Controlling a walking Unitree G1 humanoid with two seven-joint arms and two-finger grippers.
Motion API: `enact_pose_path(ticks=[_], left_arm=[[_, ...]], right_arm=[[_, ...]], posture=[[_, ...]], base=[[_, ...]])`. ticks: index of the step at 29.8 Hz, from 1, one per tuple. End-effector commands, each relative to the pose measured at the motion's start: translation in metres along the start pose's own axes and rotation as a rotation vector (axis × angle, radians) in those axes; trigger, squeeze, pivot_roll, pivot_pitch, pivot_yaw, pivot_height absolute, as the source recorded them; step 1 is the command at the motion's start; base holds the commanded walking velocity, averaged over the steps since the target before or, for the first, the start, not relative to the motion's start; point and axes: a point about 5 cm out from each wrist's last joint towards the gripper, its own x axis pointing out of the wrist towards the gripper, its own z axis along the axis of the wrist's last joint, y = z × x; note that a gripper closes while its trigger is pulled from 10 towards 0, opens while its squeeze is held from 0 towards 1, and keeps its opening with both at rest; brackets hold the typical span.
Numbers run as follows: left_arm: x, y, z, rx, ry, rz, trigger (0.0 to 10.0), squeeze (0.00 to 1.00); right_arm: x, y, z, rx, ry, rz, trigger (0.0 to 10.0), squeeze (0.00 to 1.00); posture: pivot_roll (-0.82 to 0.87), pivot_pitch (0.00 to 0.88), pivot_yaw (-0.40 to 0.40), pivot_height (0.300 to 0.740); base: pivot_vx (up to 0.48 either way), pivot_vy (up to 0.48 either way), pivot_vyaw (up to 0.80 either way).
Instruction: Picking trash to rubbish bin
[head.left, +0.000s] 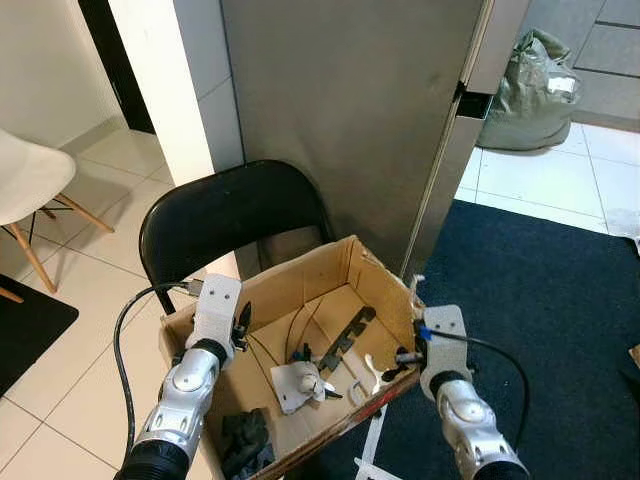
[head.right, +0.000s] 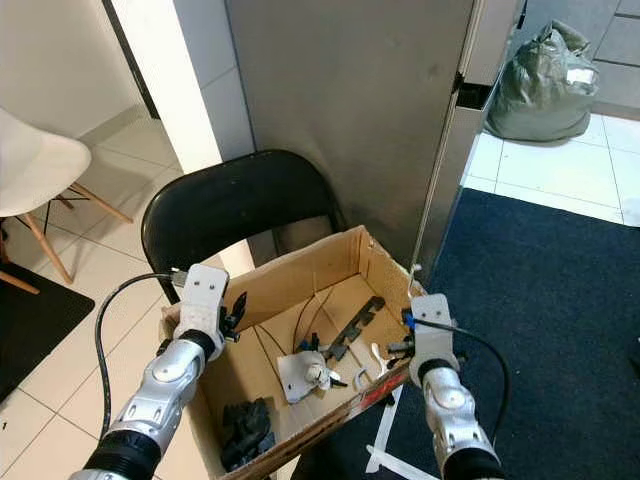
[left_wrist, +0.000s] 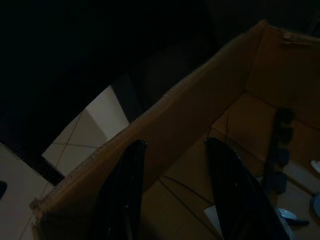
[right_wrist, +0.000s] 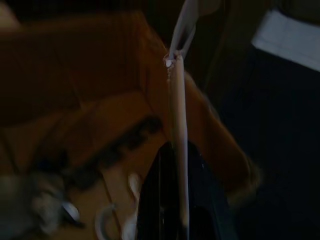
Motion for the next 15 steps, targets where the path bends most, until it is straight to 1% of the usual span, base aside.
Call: enact_pose_path(ticks=[1, 3, 4, 5, 6, 7, 9, 12, 13, 15], left_arm=[[-0.002, 0.001, 0.001, 0.039, -0.014, -0.026, 10.0, 0.00], [-0.002, -0.002, 0.004, 0.060, -0.030, -0.058, 10.0, 0.00], [-0.002, -0.002, 0.004, 0.060, -0.030, -0.058, 10.0, 0.00], [-0.002, -0.004, 0.006, 0.065, -0.038, -0.072, 10.0, 0.00], [-0.002, -0.006, 0.008, 0.080, -0.050, -0.089, 10.0, 0.00], [-0.002, -0.006, 0.008, 0.080, -0.050, -0.089, 10.0, 0.00], [-0.003, -0.009, 0.010, 0.098, -0.064, -0.109, 10.0, 0.00], [-0.003, -0.011, 0.011, 0.119, -0.065, -0.143, 10.0, 0.00], [-0.003, -0.011, 0.011, 0.119, -0.065, -0.143, 10.0, 0.00], [-0.004, -0.012, 0.010, 0.143, -0.037, -0.192, 10.0, 0.00]], right_arm=[[0.007, 0.009, 0.017, 0.038, -0.079, 0.064, 10.0, 0.00], [0.011, 0.014, 0.028, 0.079, -0.118, 0.095, 10.0, 0.00], [0.011, 0.014, 0.028, 0.079, -0.118, 0.095, 10.0, 0.00], [0.014, 0.017, 0.036, 0.096, -0.145, 0.116, 10.0, 0.00], [0.017, 0.021, 0.045, 0.095, -0.177, 0.137, 10.0, 0.00], [0.017, 0.021, 0.045, 0.095, -0.177, 0.137, 10.0, 0.00], [0.022, 0.026, 0.057, 0.095, -0.215, 0.168, 10.0, 0.00], [0.028, 0.038, 0.065, 0.071, -0.214, 0.245, 10.0, 0.00], [0.028, 0.038, 0.065, 0.071, -0.214, 0.245, 10.0, 0.00], [0.029, 0.047, 0.064, 0.056, -0.190, 0.322, 10.0, 0.00]], posture=[[0.01, 0.089, 0.056, 0.740], [0.01, 0.088, 0.051, 0.740], [0.01, 0.088, 0.051, 0.740], [0.02, 0.084, 0.044, 0.740], [0.02, 0.080, 0.040, 0.740], [0.02, 0.080, 0.040, 0.740], [0.02, 0.076, 0.035, 0.740], [0.03, 0.072, 0.024, 0.740], [0.03, 0.072, 0.024, 0.740], [0.03, 0.068, 0.019, 0.740]], base=[[0.000, 0.000, 0.00], [0.000, 0.000, 0.00], [0.000, 0.000, 0.00], [0.000, 0.000, 0.00], [0.000, 0.000, 0.00], [0.000, 0.000, 0.00], [0.000, 0.000, 0.00], [0.000, 0.000, 0.00], [0.000, 0.000, 0.00], [0.000, 0.000, 0.00]])
